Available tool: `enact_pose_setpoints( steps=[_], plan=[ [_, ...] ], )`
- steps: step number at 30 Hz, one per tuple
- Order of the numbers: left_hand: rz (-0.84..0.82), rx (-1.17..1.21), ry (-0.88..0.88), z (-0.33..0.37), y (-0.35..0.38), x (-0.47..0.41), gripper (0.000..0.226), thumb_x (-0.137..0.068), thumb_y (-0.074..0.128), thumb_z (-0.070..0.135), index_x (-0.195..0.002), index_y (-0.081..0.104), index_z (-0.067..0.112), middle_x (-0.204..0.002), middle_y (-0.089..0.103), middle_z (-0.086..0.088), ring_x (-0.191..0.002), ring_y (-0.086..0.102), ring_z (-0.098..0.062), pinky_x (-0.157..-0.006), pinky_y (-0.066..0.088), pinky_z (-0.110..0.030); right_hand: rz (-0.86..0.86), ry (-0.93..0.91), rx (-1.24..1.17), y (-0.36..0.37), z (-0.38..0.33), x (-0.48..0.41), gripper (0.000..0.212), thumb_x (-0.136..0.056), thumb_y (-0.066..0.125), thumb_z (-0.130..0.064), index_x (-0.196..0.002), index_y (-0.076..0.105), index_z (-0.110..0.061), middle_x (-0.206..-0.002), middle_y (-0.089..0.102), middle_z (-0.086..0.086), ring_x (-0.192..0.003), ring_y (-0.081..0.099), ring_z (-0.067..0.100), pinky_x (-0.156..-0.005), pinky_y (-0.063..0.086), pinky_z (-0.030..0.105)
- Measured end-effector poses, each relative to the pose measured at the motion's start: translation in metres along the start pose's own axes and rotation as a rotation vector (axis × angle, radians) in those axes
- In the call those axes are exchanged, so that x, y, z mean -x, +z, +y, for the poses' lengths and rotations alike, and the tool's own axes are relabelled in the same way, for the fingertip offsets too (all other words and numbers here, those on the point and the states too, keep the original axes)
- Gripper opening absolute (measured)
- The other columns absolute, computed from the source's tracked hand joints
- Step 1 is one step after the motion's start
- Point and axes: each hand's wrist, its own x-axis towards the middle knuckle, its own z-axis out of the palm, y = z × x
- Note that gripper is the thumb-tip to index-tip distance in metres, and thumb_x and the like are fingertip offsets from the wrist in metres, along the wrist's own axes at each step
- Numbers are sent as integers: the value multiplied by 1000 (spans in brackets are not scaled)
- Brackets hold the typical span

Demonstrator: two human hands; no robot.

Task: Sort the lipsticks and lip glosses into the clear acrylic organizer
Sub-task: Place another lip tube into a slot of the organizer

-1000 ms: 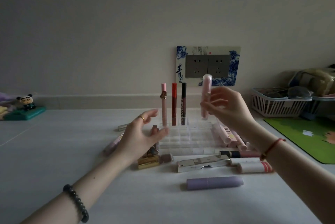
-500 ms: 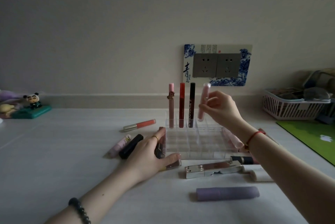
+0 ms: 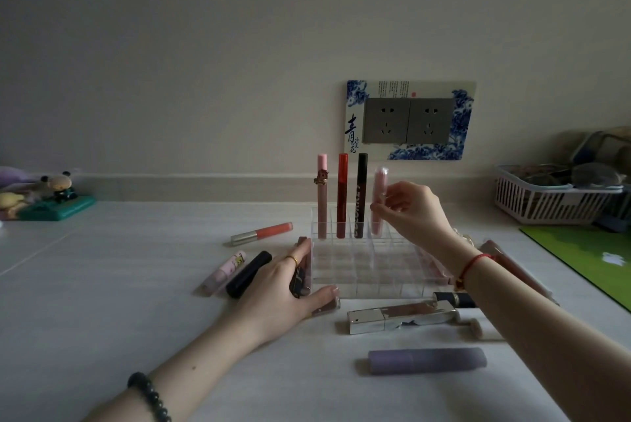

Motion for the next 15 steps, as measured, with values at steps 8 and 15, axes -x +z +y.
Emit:
enact_pose_setpoints(
  steps=[8, 15],
  plan=[
    [-3, -3, -8, 0, 0, 1, 97, -60, 56, 72, -141, 21, 32, -144, 38, 8, -130, 35, -6, -98, 25, -15, 13, -3, 36, 0, -1, -1, 29, -71, 71, -16, -98, 62, -9, -83, 64, -1, -71, 60, 7, -69, 49, 18],
    [-19, 1, -25, 2, -1, 1, 104, -53, 48, 80, -141, 19, 33, -142, 40, 7, -125, 39, -6, -96, 28, -16, 0, -6, 55, -5, -2, -1, 39, -70, 72, -13, -107, 59, -10, -90, 67, 4, -73, 60, 9, -72, 50, 22]
  ],
)
